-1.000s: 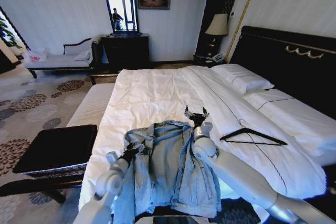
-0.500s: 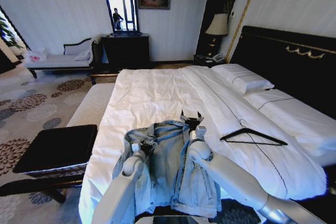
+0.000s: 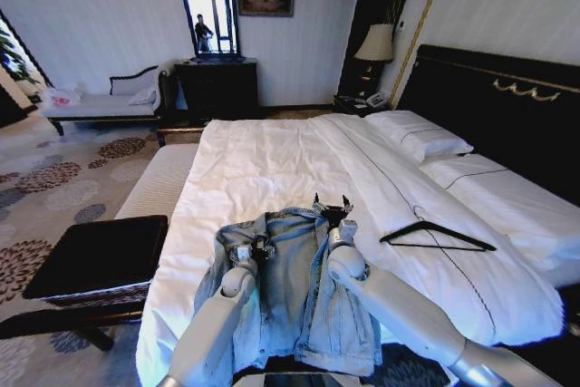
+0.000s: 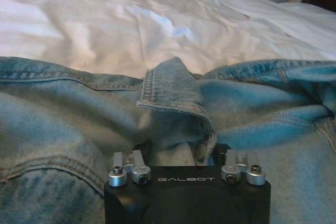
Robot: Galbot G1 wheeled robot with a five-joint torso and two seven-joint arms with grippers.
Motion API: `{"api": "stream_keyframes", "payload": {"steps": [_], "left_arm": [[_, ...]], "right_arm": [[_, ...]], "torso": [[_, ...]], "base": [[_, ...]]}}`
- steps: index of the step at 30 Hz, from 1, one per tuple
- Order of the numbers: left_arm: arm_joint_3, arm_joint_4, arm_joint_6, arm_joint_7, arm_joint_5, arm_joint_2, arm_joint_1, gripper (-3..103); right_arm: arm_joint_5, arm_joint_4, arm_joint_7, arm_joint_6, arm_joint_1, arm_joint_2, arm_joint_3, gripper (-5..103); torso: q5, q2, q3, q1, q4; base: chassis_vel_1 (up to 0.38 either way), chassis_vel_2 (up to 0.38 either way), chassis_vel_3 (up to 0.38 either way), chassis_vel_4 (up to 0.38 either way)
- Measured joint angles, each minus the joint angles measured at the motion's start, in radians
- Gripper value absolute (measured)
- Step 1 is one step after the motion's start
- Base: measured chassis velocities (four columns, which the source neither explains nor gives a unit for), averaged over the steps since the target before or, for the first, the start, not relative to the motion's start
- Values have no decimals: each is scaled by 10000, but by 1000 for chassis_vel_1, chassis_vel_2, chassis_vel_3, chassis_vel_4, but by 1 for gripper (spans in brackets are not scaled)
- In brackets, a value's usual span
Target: Pick up the clothes from the bed and hang them on the clothes hanger.
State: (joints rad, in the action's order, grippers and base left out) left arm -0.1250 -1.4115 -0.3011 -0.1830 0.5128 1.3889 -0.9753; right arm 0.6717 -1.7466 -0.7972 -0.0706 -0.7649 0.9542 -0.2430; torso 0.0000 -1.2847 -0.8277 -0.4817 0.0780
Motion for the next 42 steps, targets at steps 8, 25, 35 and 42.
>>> {"api": "stream_keyframes", "payload": {"steps": [8,25,35,42], "left_arm": [[-283,-217,164,218,90,-55,-202,26],[-2426,-2107,447,741,1757,-550,-883,8],[-2813,-1255,571,1096,1660,-929,-494,8],[-2779,-939,680,901,1264,-722,-579,8]], "right_arm": [[-134,258,7,-1,103,98,-87,100],[561,275,45,-128,35,58,34,100],[660,244,86,-147,56,185,-53,100],[990,28,267,-332,-47,49,51,100]], "torso": [[0,-2,0,0,0],[0,-2,0,2,0],[-1,-2,0,1,1],[-1,-1,0,0,2]], "base": [[0,0,0,0],[0,0,0,0],[0,0,0,0],[0,0,0,0]]}}
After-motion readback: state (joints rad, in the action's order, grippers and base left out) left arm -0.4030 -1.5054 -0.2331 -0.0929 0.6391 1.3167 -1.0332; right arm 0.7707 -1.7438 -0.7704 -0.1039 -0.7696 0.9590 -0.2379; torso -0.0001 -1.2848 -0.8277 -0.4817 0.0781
